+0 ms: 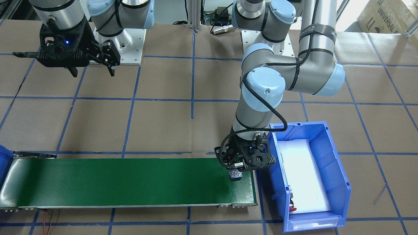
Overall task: Transport two buttons from left to right
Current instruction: 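Lift the yellow button with the left gripper and lower it onto the belt, then open the left gripper and raise it off the button, then reach the left gripper back into the bin and grasp the red-capped button, then lower the right gripper onto the yellow button on the belt and grasp it, then lift the yellow button with the right gripper and carry it over the far bin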
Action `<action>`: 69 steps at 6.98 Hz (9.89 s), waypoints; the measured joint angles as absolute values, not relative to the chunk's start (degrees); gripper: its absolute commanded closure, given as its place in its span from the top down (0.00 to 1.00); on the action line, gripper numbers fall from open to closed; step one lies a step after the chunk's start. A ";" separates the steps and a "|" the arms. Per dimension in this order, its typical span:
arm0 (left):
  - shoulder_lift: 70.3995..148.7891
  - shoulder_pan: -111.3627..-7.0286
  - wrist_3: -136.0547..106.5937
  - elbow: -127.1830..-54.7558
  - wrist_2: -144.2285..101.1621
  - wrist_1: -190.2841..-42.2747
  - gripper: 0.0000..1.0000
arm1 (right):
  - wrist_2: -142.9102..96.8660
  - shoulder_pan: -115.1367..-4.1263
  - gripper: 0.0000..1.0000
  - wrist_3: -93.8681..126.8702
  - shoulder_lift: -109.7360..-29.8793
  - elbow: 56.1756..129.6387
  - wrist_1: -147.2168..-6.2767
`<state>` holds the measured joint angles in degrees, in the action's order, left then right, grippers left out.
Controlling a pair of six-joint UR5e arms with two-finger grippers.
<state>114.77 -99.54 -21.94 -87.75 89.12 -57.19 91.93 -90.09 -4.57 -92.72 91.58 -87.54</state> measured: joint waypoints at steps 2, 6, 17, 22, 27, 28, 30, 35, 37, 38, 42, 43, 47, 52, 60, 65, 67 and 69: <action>116.75 -99.46 -21.88 -85.84 89.14 -56.51 0.34 | 91.93 -90.13 1.00 -4.57 -92.72 91.58 -87.54; 118.42 -99.44 -21.76 -84.27 91.02 -56.47 1.00 | 91.96 -90.09 1.00 -4.57 -92.72 91.58 -87.54; 113.07 -82.00 30.55 -85.20 91.86 -61.20 1.00 | 92.10 -90.09 1.00 -4.57 -92.90 92.90 -88.24; 111.92 -82.19 36.21 -83.86 90.83 -69.24 1.00 | 92.90 -89.88 1.00 -4.79 -92.61 91.95 -88.06; 111.66 -81.30 50.20 -81.43 90.57 -77.36 1.00 | 93.25 -89.83 1.00 -4.83 -90.77 89.42 -87.53; 112.14 -80.92 56.72 -81.18 89.53 -77.04 1.00 | 93.25 -89.83 1.00 -4.84 -90.75 89.40 -87.50; 113.94 -79.36 72.26 -80.57 86.00 -76.56 1.00 | 93.16 -90.04 1.00 -4.83 -90.89 89.47 -87.55; 119.94 -78.97 83.02 -78.66 84.38 -75.26 1.00 | 90.63 -90.85 1.00 -6.18 -91.05 89.48 -87.85; 122.19 -79.47 83.07 -78.13 84.29 -73.15 1.00 | 90.52 -90.88 1.00 -6.31 -91.11 89.51 -87.81; 123.28 -80.02 83.10 -78.05 84.09 -71.68 1.00 | 90.52 -90.88 1.00 -6.32 -91.11 89.51 -87.81; 125.61 -81.43 86.88 -77.96 84.02 -67.89 1.00 | 90.55 -90.88 1.00 -6.06 -91.17 89.56 -88.07; 125.90 -81.46 87.43 -77.96 84.09 -67.40 1.00 | 90.58 -90.88 1.00 -5.89 -91.12 89.56 -88.20; 126.99 -81.65 88.48 -77.96 84.27 -64.43 1.00 | 90.56 -91.24 1.00 -4.63 -88.96 89.60 -91.06; 128.27 -82.15 89.63 -78.01 84.46 -62.31 1.00 | 91.20 -99.44 1.00 11.03 -74.81 88.44 -108.56; 129.05 -82.18 89.65 -78.14 84.45 -61.77 0.71 | 90.51 -102.14 1.00 17.96 -50.53 67.90 -111.51; 129.10 -82.12 89.54 -77.96 84.46 -61.51 0.33 | 90.54 -101.24 0.44 14.75 -49.75 69.93 -110.92; 128.77 -81.96 89.62 -77.84 84.48 -61.49 0.33 | 90.72 -100.69 0.12 12.94 -49.81 70.78 -110.56; 127.51 -81.59 89.97 -77.62 84.54 -61.96 0.33 | 90.75 -100.29 0.08 11.47 -49.87 70.48 -110.17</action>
